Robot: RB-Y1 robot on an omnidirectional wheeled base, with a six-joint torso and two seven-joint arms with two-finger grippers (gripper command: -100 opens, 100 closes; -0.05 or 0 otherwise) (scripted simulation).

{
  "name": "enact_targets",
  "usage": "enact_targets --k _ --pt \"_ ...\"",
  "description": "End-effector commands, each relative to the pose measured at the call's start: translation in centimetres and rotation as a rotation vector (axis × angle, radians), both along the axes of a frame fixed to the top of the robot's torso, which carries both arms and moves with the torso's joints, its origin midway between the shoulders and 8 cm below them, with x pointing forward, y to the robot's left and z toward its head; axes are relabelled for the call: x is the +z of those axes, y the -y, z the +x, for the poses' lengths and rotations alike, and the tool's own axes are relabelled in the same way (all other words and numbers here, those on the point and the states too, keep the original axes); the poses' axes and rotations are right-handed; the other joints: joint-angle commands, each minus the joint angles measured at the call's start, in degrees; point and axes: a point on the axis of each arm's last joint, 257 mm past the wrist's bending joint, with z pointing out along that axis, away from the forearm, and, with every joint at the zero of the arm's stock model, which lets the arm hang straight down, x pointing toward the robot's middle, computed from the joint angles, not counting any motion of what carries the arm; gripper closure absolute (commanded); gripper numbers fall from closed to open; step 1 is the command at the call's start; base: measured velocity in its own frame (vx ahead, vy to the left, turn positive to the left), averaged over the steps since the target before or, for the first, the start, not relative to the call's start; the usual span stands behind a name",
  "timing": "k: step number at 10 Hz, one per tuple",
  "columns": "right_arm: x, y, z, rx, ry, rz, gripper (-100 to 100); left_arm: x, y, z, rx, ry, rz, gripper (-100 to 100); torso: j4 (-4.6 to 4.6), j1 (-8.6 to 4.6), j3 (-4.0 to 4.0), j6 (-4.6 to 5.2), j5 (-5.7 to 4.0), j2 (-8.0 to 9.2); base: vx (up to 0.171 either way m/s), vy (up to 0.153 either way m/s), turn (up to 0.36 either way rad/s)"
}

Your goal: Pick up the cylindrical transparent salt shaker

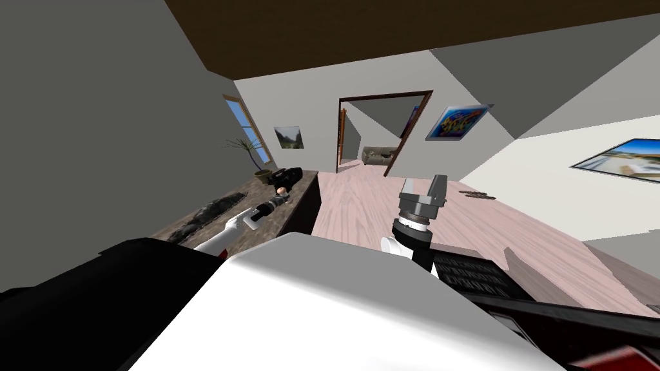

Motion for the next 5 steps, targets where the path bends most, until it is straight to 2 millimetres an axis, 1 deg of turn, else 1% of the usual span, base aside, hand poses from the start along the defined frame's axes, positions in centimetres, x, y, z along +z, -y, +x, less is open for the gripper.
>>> enact_targets --k 1,2,3,4,5 --pt "0.0 0.0 0.0 0.0 0.0 0.0 0 -0.1 0.1 -1.2 0.009 -0.004 0.001 100 0.0 0.0 0.0 0.0 0.0 0.0 0.021 0.043 -0.021" --pt "0.0 0.0 0.0 0.0 0.0 0.0 0 -0.4 0.6 -1.9 0.002 -0.013 -0.003 100 -0.01 0.09 0.0 -0.05 0.03 0.0 0.013 0.022 0.0" --pt "0.0 0.0 0.0 0.0 0.0 0.0 0 -0.2 0.9 -1.7 -0.005 -0.007 -0.004 100 -0.07 0.06 -0.01 -0.07 0.08 0.05 0.002 0.006 0.011" --pt "0.0 0.0 0.0 0.0 0.0 0.0 0 0.5 -0.4 -2.5 0.041 0.002 0.011 100 -0.12 0.01 -0.02 -0.06 0.15 0.09 0.011 0.026 -0.133" --pt "0.0 0.0 0.0 0.0 0.0 0.0 0 0.2 0.1 -3.2 0.033 -0.007 0.008 100 -0.11 0.08 -0.03 -0.04 0.14 0.05 0.015 0.042 -0.082"
